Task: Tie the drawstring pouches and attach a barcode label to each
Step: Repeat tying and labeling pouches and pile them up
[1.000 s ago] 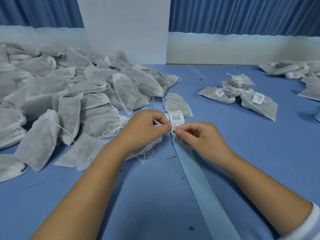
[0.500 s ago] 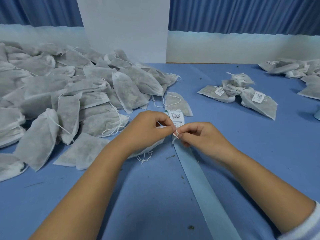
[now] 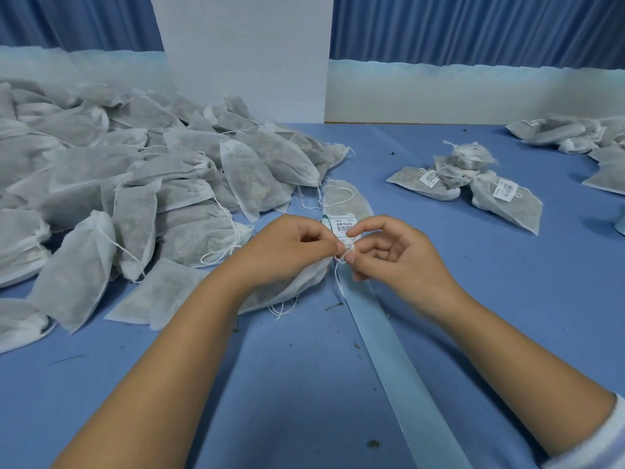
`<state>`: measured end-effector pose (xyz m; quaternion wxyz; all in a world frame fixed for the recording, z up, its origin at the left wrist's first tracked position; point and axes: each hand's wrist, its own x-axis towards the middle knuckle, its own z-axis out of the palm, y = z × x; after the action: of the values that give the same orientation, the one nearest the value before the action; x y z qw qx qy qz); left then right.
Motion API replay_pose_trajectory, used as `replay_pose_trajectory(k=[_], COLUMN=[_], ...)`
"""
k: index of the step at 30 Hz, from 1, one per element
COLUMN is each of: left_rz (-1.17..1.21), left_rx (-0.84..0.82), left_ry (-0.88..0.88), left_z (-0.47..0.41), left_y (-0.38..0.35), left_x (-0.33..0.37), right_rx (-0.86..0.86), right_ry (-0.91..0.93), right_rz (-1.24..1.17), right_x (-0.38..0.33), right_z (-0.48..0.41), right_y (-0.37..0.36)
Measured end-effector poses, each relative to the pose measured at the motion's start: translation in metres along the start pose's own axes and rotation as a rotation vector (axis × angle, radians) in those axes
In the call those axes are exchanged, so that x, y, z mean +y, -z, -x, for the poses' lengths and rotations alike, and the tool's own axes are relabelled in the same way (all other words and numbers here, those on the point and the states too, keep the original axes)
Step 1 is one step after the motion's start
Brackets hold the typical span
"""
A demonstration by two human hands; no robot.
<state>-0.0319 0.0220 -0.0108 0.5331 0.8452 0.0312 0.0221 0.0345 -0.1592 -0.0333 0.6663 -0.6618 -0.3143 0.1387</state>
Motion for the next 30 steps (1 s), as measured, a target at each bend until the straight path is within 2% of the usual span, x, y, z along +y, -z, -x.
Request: replay_pose_trajectory(k=[4, 9, 14, 19, 27, 30], left_rz=[0.059, 0.101, 0.180, 0.163, 0.090, 0.007], left_rx=[-0.009, -0.012, -0.018, -0.027, -0.127, -0.095], left_ry=[0.050, 0.074, 0.076, 0.087, 0.040, 0.016], left_z=[-0.0003, -0.0013, 0.0001, -0.0004, 0.0014, 0.0008], left_y=[0.0014, 0.0028, 0.0020, 0.0038, 0.0015, -0.0009], left_x=[0.0013, 0.0020, 0.0036, 0.0030, 0.0033, 0.0033], right_rx=[0.022, 0.059, 0.039, 0.064, 0.097, 0.097], right_ry=[0.118, 0.126, 0.163, 0.183, 0.101, 0.091], right_rz=[0.054, 0.033, 0.111, 0.171, 0.081, 0.067], right_x=[0.0005, -0.0001, -0.0009, 0.0000, 0.0030, 0.0023], right_z=[0.0013, 0.0009, 0.0017, 0.0011, -0.0023, -0.0023], right_y=[-0.0036, -0.0021, -0.0032, -0.0027, -0.0036, -0.0042])
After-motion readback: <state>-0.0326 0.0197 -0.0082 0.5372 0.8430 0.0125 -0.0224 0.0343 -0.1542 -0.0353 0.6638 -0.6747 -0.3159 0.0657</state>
